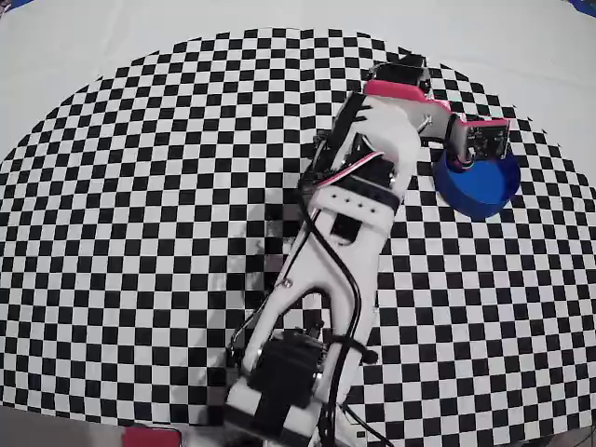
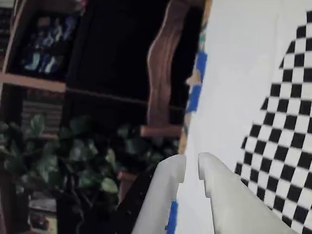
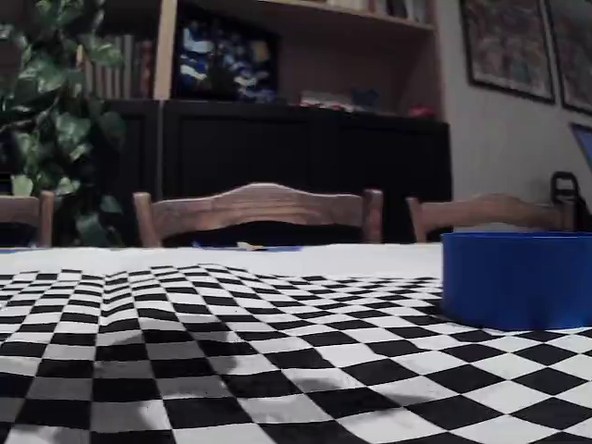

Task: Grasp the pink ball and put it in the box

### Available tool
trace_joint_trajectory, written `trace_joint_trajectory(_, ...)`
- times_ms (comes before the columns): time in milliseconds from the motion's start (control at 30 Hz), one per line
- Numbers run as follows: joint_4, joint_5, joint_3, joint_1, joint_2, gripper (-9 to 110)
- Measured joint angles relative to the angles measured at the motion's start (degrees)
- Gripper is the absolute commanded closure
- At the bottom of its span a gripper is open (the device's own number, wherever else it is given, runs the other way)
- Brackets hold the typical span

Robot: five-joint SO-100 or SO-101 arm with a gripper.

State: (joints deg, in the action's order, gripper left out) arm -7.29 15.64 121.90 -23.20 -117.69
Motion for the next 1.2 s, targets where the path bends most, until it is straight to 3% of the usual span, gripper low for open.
trace_joint_trajectory(200, -9.5, -3.8, 10.2, 6.9, -16.6, 101)
trace_joint_trajectory(600, -13.7, -4.0, 36.7, 14.2, -46.9, 101)
trace_joint_trajectory(1200, -22.6, -4.4, 55.9, 19.2, -67.1, 101)
